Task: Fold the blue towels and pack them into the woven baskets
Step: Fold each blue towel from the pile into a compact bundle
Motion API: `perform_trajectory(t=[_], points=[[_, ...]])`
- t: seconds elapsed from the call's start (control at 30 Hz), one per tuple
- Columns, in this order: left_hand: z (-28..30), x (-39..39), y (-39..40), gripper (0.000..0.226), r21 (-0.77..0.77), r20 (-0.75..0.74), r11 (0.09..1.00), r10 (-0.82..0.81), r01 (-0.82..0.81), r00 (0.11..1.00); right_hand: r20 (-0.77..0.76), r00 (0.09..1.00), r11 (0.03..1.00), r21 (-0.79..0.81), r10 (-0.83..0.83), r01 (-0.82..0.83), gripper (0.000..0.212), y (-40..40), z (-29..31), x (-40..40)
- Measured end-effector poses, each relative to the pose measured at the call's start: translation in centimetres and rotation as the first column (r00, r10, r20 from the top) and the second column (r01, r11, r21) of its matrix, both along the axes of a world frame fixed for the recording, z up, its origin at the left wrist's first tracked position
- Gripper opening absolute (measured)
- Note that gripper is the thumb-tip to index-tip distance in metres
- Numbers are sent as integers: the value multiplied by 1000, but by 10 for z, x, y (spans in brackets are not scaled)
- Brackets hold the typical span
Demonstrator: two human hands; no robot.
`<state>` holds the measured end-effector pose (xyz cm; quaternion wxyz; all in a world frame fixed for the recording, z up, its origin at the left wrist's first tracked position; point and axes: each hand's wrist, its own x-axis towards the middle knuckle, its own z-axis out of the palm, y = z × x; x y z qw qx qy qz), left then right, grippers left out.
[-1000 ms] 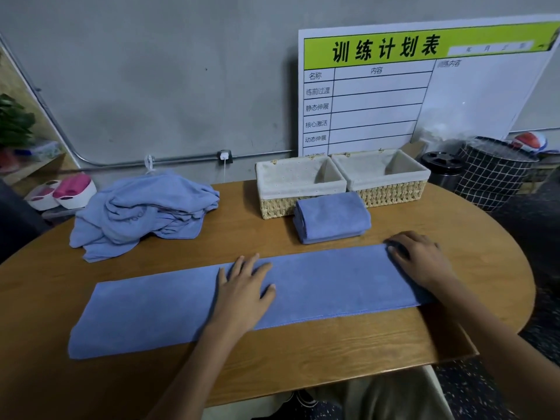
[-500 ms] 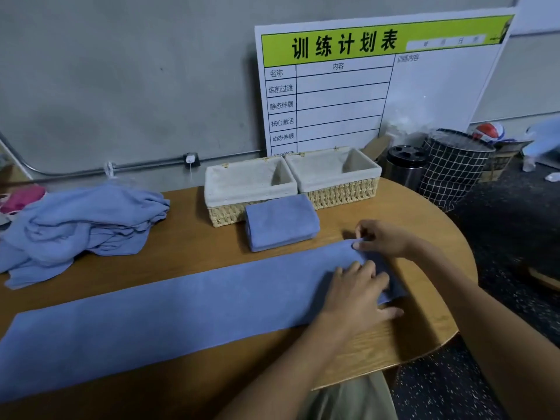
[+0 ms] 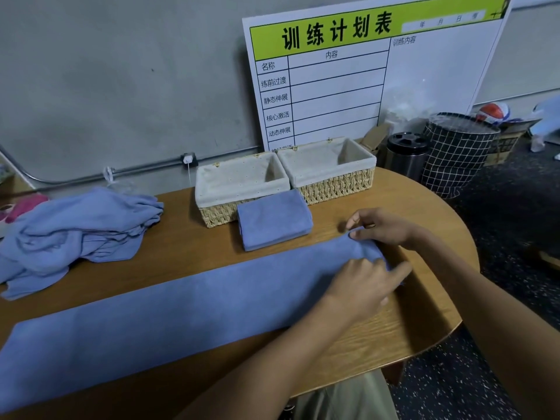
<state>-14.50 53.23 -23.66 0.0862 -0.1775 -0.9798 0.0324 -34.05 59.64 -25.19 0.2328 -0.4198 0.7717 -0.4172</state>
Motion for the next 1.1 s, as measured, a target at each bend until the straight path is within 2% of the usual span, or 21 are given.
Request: perform_trajectory(t=[0.13, 0.23, 0.33, 0.47, 0.5, 0.6, 0.7, 0.8, 0.87, 0.97, 1.1], points=[[5, 1, -5, 54, 20, -57, 1000, 4, -3, 998, -21, 1000, 1000, -5, 20, -21, 18, 0, 2, 0], [7, 5, -17, 44, 288, 6, 951, 118, -115, 993, 66, 997, 996, -81, 30, -24, 25, 3, 5, 3], [-4, 9, -29, 21, 588, 17, 783, 239, -203, 971, 222, 975, 979, -199, 11, 35, 32, 4, 4, 7], [-8, 26, -39, 14, 816, 16, 528, 387, -236, 922, 410, 912, 958, -255, -18, 134, 26, -3, 5, 15], [-8, 30, -42, 11, 841, 0, 493, 412, -223, 911, 446, 895, 954, -259, -23, 153, 25, -5, 7, 17], [-8, 43, -56, 16, 873, -103, 462, 493, -159, 864, 540, 840, 946, -296, 53, 130, 36, -7, 18, 20], [-4, 57, -75, 18, 902, -88, 392, 582, -184, 809, 478, 869, 955, -295, 131, 18, 45, -12, 33, 29], [3, 74, -92, 17, 907, -82, 370, 621, -200, 780, 264, 955, 972, -225, 134, -74, 37, -31, 50, 43], [8, 86, -102, 16, 913, -64, 353, 620, -206, 782, 156, 979, 971, -222, 129, -93, 30, -47, 61, 55], [11, 109, -118, 28, 929, -48, 318, 609, -188, 792, 123, 983, 957, -271, 139, -101, 25, -76, 73, 75], [19, 144, -143, 33, 929, -68, 324, 627, -181, 776, 115, 971, 930, -331, 210, -161, 23, -124, 83, 107]])
